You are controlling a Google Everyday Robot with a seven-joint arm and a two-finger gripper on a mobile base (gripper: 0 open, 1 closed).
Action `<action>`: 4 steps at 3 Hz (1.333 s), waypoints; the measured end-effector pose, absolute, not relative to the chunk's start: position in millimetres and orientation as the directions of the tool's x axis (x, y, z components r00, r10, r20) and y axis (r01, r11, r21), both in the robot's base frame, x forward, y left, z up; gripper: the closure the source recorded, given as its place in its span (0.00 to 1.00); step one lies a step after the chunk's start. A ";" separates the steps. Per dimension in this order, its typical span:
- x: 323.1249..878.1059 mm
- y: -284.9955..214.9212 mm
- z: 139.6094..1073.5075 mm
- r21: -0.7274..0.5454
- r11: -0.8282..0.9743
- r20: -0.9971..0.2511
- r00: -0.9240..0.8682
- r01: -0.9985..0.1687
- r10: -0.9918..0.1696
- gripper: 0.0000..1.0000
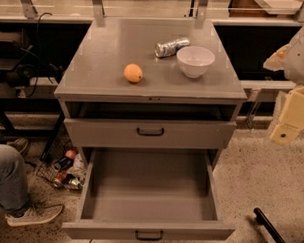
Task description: Place orange into middle drawer
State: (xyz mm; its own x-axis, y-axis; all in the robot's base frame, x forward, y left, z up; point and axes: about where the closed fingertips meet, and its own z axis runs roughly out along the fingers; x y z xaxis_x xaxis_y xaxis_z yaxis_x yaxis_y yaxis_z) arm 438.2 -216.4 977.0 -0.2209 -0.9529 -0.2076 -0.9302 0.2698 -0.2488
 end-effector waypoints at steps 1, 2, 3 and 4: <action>438.2 -216.4 977.1 -0.249 0.270 -0.208 -0.221 -0.930 -0.953 0.00; 461.1 -211.4 979.3 -0.283 0.266 -0.244 -0.199 -0.922 -0.949 0.00; 499.0 -199.7 983.7 -0.328 0.242 -0.287 -0.148 -0.913 -0.946 0.00; 538.2 -182.8 987.4 -0.371 0.240 -0.311 -0.124 -0.897 -0.942 0.00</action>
Offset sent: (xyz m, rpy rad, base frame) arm 0.0593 0.0113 0.0016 0.0734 -0.0981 0.0325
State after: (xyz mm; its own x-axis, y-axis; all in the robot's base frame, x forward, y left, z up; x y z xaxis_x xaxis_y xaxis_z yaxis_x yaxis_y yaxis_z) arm 538.2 -182.8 987.4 -0.1236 -0.9423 -0.3112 -0.8969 0.2402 -0.3712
